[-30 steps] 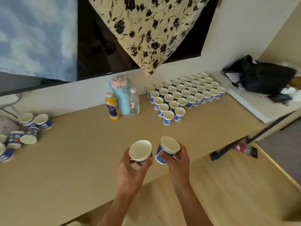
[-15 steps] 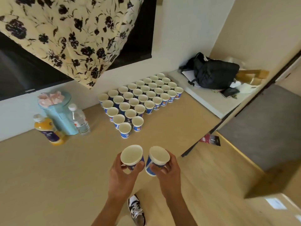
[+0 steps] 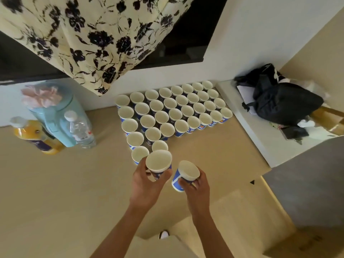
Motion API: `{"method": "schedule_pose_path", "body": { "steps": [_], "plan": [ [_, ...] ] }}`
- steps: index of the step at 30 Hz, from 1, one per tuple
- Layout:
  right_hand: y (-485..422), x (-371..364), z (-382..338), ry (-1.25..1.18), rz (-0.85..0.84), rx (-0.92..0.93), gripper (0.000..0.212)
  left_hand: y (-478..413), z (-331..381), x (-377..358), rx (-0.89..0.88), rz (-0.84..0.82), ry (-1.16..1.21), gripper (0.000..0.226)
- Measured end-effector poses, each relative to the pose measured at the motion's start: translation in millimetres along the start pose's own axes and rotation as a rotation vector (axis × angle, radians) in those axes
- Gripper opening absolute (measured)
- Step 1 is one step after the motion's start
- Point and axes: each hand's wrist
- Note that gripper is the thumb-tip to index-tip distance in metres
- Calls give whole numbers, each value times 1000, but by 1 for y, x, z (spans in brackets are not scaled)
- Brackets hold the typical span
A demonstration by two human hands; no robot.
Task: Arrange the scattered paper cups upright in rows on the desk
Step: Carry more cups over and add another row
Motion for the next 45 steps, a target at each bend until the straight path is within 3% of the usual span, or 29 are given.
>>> {"method": "schedule_pose_path", "body": {
  "steps": [21, 32, 45],
  "plan": [
    [-210, -2, 46, 287, -513, 58, 60, -17, 9, -101, 156, 481, -126, 56],
    [-242, -18, 61, 323, -646, 62, 59, 1, 16, -130, 164, 566, -139, 52],
    [-257, -29, 67, 260, -677, 57, 71, 7, 19, -133, 176, 582, -159, 50]
  ]
}}
Point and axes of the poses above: each hand's wrist, its own y-axis away from the middle knuckle, its own x-axis out of the back of the hand, z = x × y, and after that the axes turned 4 degrees about -x, right-handed
